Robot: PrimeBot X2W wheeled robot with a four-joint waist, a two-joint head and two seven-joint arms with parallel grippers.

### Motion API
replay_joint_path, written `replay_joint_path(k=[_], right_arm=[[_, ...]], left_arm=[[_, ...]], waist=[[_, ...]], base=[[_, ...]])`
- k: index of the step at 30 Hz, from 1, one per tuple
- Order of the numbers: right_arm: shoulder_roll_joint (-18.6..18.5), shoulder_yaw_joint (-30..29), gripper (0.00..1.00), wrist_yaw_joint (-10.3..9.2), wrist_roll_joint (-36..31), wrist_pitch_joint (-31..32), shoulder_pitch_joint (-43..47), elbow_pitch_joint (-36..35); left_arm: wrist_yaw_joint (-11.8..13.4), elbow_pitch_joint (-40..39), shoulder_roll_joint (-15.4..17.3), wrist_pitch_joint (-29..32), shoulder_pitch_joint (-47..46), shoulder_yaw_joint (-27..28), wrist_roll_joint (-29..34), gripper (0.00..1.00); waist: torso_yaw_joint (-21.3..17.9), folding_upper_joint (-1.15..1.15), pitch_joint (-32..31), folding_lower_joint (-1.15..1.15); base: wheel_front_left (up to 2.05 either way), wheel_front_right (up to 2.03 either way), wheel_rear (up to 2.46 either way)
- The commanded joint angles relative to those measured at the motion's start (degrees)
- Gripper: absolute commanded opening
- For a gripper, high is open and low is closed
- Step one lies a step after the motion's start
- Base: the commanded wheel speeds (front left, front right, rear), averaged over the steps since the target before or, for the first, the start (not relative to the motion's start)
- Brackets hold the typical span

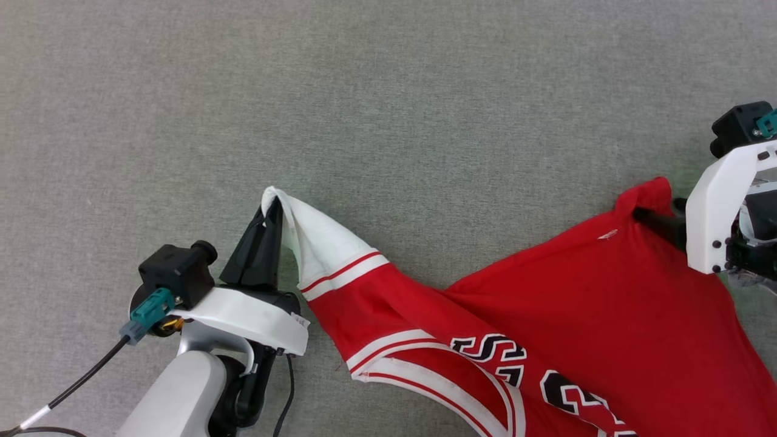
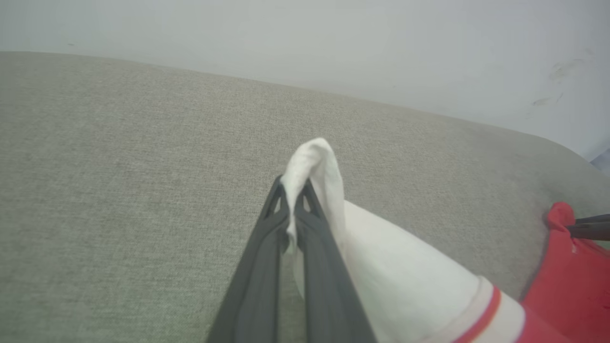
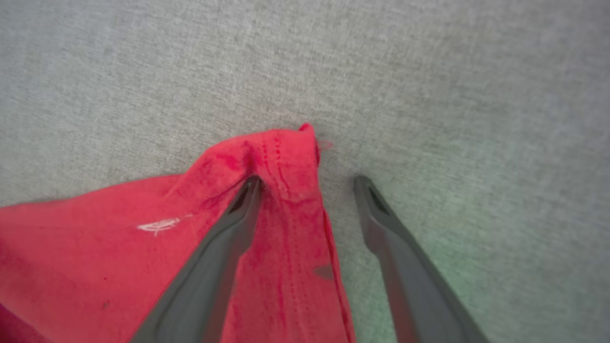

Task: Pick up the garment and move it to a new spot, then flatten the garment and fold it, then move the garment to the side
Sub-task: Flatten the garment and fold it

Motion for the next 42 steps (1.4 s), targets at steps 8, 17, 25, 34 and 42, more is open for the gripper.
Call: replay_joint_path(k=[8, 17, 25, 34, 42], right_arm=[[1.32, 5.96, 0.00, 0.05, 2.75, 3.17, 2.40, 5.57], [-1.92, 6.09, 0.00, -0.03, 1.23, -8.42, -5.02, 4.32], [-0.52, 4.91, 0.00, -0.02, -1.95, -16.81, -9.65, 9.60], [1.82, 3.88, 0.00, -0.03, -4.39, -18.92, -20.44, 14.44], [1.00, 1.40, 0.00, -0.03, -6.61, -21.60, -32.48, 15.24]], left_arm=[[-0.93, 2.36, -0.39, -0.65, -1.08, -0.46, -0.41, 0.00], [-1.65, 4.04, 2.13, 0.29, -4.25, 1.42, -0.77, 0.00], [-3.82, 11.85, 2.80, 2.96, -16.84, 2.99, -1.19, 0.00], [-6.46, 23.47, 2.53, 7.93, -36.54, 1.54, 1.36, 0.00], [-7.78, 29.65, 2.07, 7.81, -53.18, 1.00, 4.68, 0.00]], waist=[[0.39, 0.00, -1.19, -0.01], [-1.17, 0.00, -7.12, -0.01], [-3.25, 0.00, -14.49, -0.01], [-6.12, 0.00, -15.48, -0.01], [-7.28, 0.00, -10.24, -0.01]], base=[[0.00, 0.00, 0.00], [0.00, 0.00, 0.00], [0.00, 0.00, 0.00], [0.00, 0.00, 0.00], [0.00, 0.00, 0.00]])
